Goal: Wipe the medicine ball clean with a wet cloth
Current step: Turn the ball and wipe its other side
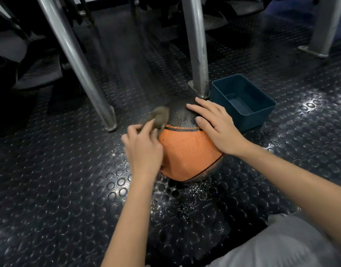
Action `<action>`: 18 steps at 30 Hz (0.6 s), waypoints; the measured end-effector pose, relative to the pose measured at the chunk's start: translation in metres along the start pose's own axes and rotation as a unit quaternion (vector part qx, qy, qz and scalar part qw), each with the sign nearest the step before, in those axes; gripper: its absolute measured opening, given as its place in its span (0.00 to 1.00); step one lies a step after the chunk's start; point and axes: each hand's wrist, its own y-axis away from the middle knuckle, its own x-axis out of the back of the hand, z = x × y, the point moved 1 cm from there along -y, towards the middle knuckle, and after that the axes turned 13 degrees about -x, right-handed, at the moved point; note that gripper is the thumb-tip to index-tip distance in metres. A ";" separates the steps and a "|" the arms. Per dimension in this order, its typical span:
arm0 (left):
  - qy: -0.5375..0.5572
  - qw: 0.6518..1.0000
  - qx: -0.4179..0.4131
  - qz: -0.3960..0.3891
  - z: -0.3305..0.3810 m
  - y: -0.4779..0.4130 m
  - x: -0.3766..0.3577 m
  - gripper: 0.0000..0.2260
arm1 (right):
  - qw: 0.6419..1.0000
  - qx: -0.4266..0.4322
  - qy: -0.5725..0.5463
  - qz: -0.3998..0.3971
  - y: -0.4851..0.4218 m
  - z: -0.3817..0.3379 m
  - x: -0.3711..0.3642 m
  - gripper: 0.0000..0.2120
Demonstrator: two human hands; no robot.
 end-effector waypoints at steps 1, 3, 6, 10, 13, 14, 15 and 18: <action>-0.023 0.999 0.042 -0.002 -0.009 -0.001 0.005 0.14 | 1.000 0.002 0.003 0.002 0.001 0.000 -0.001 0.19; -0.039 0.996 0.085 0.009 -0.019 -0.002 0.015 0.14 | 1.000 0.005 0.005 0.006 0.002 -0.001 -0.001 0.19; 0.016 0.998 0.023 0.064 -0.002 -0.004 0.021 0.13 | 1.000 0.005 0.003 0.003 0.002 0.000 -0.001 0.19; 0.031 0.983 -0.178 0.041 0.030 0.003 0.004 0.15 | 1.000 -0.004 0.001 0.006 0.000 0.002 -0.001 0.20; 0.036 0.990 -0.130 0.030 0.013 0.005 -0.009 0.15 | 1.000 -0.006 0.000 -0.005 -0.001 0.001 0.000 0.19; 0.044 0.995 -0.081 0.035 0.003 0.003 -0.007 0.14 | 1.000 -0.004 0.001 -0.008 0.000 -0.001 0.000 0.19; 0.049 0.998 -0.025 0.031 -0.008 0.001 -0.005 0.14 | 1.000 -0.003 0.003 -0.008 0.001 -0.001 0.000 0.19; 0.038 0.997 0.067 0.028 -0.024 -0.001 0.005 0.14 | 1.000 0.003 0.008 -0.006 0.003 -0.002 -0.001 0.18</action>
